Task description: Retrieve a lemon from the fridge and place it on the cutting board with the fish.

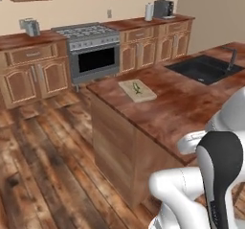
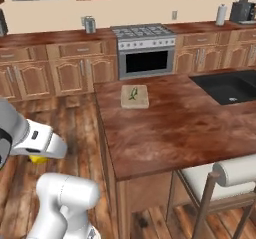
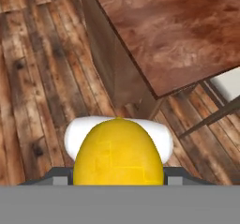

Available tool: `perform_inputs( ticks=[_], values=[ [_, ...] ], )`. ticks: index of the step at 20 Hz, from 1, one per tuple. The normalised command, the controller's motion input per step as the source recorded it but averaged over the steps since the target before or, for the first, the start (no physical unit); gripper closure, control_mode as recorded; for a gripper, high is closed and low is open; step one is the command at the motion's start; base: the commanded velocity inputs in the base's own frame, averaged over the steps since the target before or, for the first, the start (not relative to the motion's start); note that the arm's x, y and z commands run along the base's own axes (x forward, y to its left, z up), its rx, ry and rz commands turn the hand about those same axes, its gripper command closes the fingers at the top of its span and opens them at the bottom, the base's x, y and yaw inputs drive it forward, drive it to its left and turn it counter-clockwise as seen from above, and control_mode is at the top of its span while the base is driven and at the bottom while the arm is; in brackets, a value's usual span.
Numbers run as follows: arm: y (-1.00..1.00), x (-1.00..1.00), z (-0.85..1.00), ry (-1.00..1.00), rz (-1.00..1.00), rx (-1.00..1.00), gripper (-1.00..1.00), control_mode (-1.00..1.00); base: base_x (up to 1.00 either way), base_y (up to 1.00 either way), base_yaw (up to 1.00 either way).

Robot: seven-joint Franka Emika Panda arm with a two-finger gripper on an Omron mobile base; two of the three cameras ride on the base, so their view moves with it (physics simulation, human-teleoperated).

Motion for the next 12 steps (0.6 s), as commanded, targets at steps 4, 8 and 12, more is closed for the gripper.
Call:
perform_inputs(
  ticks=[4, 8, 12],
  values=[
    [0.00, 0.00, 0.00, 0.00, 0.00, 0.00, 1.00, 1.00, 0.17, 0.13, -0.28],
    [0.00, 0.00, 0.00, 0.00, 0.00, 0.00, 1.00, 1.00, 0.14, 0.50, -0.37],
    [0.00, 0.00, 0.00, 0.00, 0.00, 0.00, 1.00, 1.00, 0.32, 0.35, -0.37]
  ],
)
